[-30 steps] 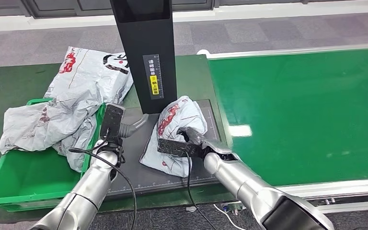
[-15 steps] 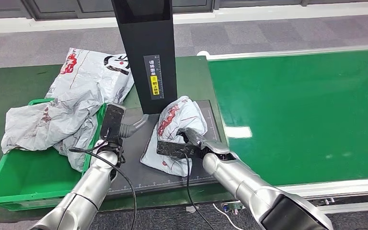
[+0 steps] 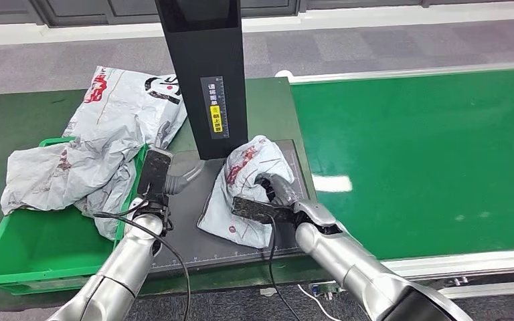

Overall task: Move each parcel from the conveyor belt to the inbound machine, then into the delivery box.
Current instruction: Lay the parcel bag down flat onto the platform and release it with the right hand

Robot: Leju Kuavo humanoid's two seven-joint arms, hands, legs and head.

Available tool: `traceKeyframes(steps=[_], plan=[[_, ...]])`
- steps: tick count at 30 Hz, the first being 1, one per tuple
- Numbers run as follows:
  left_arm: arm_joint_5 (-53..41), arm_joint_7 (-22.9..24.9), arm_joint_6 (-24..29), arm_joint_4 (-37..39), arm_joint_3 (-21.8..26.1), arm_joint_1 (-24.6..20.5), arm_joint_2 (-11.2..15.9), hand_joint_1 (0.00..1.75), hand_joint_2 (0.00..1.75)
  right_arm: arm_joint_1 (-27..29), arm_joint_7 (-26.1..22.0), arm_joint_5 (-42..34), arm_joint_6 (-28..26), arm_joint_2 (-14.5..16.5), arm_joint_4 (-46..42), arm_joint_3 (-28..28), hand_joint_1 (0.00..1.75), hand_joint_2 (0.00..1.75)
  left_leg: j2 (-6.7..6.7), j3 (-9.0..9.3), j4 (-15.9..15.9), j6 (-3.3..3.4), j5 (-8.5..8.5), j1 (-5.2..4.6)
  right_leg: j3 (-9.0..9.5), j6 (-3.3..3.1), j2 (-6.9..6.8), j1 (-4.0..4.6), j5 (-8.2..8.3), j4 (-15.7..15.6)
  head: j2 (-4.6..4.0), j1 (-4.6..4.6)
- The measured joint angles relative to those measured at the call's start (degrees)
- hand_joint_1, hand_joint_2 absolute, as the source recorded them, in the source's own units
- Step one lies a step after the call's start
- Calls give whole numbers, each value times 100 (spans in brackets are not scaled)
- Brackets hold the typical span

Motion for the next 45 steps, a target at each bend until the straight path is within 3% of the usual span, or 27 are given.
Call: traceKeyframes(steps=[5, 9, 16, 45], plan=[[-247, -82, 14, -164, -10, 117, -26, 0, 175, 544, -464, -321, -782, -205, -1599, -817, 0, 175, 0, -26, 0, 0, 0, -2, -31, 0, 1, -1, 1, 0, 0, 0], [-525, -94, 34, -67, -74, 42, -220, 0, 175, 615, -1007, -700, -1278, -128, -2155, -1518, 0, 175, 0, -35, 0, 0, 0, -3, -37, 0, 0, -1, 1, 0, 0, 0], [-370, -268, 20, 163, -142, -151, -325, 0, 175, 698, -1465, -1181, -1069, -79, -2213, -2225, 0, 175, 3, -37, 0, 0, 0, -5, -42, 4, 3, -3, 4, 0, 0, 0], [-354, -318, -30, 315, -170, -187, -332, 0, 175, 780, -1520, -1323, -985, -32, -2212, -2484, 0, 175, 3, -44, 0, 0, 0, -5, -51, 4, 7, -3, 4, 1, 0, 0]])
